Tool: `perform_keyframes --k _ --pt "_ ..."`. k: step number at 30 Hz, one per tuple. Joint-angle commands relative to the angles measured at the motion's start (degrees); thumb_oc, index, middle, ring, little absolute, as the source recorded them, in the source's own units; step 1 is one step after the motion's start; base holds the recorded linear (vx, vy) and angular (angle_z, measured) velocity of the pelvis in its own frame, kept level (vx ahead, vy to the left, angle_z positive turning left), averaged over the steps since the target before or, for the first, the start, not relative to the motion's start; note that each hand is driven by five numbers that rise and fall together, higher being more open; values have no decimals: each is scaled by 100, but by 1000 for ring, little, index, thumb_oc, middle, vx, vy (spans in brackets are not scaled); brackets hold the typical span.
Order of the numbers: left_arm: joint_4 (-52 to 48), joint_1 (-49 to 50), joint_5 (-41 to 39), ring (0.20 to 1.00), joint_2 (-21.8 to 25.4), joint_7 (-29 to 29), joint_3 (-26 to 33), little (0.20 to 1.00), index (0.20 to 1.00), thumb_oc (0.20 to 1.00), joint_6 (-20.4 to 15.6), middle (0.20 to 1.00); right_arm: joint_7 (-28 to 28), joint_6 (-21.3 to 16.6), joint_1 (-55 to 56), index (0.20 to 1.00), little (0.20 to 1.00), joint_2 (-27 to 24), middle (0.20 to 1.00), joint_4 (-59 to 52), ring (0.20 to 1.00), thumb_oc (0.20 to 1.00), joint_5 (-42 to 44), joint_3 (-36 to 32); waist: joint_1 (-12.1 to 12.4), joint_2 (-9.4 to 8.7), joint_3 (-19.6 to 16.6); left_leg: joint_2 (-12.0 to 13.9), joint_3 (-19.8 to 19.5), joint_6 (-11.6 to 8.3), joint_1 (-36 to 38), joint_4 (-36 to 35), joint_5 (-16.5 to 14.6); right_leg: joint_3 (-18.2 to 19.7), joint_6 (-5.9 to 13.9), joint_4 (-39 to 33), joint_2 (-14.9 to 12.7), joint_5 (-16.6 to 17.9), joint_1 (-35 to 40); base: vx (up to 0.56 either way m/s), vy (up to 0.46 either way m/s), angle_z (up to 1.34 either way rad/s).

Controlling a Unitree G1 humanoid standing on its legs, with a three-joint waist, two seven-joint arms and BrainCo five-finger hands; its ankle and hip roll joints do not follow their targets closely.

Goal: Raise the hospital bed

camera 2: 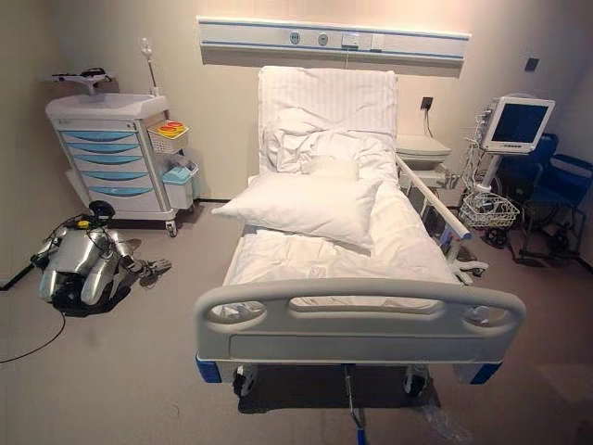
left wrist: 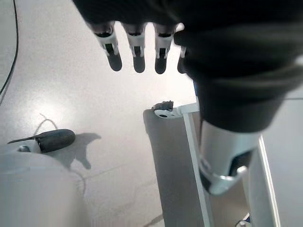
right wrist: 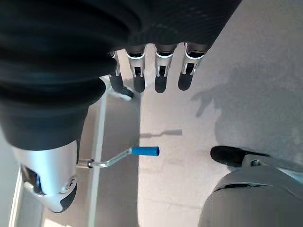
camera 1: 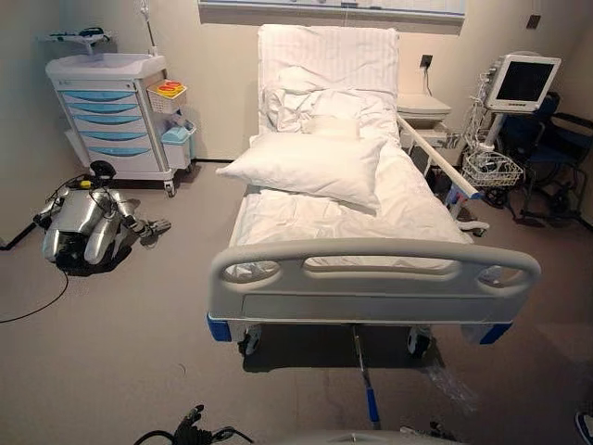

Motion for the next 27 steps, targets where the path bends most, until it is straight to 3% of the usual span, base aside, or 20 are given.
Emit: perform_keyframes --k 1,7,15,16,17,18,19,20,27 --pt "-28 -584 216 1000 -158 -8 -132 1000 1000 1000 -119 1000 8 -160 -596 1000 1000 -158 1000 69 1000 1000 -28 -13 50 67 507 -205 -202 62 111 44 -168 -138 334 79 -26 -112 295 -153 -46 74" --pt "16 -618 91 1000 -158 46 -36 1000 1000 1000 -110 1000 -9 -157 -652 1000 1000 -194 1000 19 1000 1000 -55 -6 28 78 623 -199 -216 60 35 44 -129 -129 325 145 -18 -125 168 -7 0 0" --pt "-1035 -934 -108 1000 169 261 -276 1000 1000 1000 -284 1000 -176 -272 -1123 1000 1000 -455 1000 -529 1000 1000 30 125 -17 181 1335 -216 -240 90 -720 374 14 -3 257 640 -31 -140 -675 -145 -6 1" --pt "-1595 -1072 -169 1000 352 250 -426 1000 1000 1000 -369 1000 -232 -352 -1333 1000 1000 -575 1000 -802 1000 1000 114 151 -36 229 1561 -229 -251 89 -1008 524 44 39 240 808 -30 -126 -993 -118 5 1" --pt "-1604 -1073 -171 1000 356 248 -425 1000 1000 1000 -361 1000 -232 -350 -1338 1000 1000 -573 1000 -802 1000 1000 114 149 -33 227 1546 -229 -248 89 -1042 547 35 45 240 831 -32 -134 -1028 -301 7 -3" --pt "-2104 -1325 -213 1000 556 348 -515 1000 1000 1000 -407 1000 -330 -443 -1622 1000 1000 -720 1000 -1223 1000 1000 157 222 -49 272 1861 -264 -258 69 -1528 912 15 96 223 1159 -47 -187 -1497 -185 3 -6" --pt "-2104 -1324 -213 1000 556 348 -515 1000 1000 1000 -407 1000 -330 -443 -1622 1000 1000 -720 1000 -1223 1000 1000 157 222 -49 272 1856 -264 -258 69 -1534 915 14 96 223 1161 -47 -188 -1503 -328 -15 -6" --pt "-3045 -1425 -631 1000 807 305 -537 1000 1000 1000 -520 1000 -421 -531 -1829 1000 1000 -857 1000 -1953 1000 1000 128 364 -54 321 2174 -274 -292 34 -2023 1259 14 115 202 1572 -71 -253 -2016 -219 -13 -1" --pt "-5374 -1819 -920 1000 1561 319 -617 1000 1000 1000 -742 1000 -744 -796 -2571 1000 1000 -1205 1000 -3426 1000 1000 87 402 -121 481 2773 -237 -184 -40 -3590 1996 59 270 173 2452 -128 -258 -3744 -163 -5 -4"
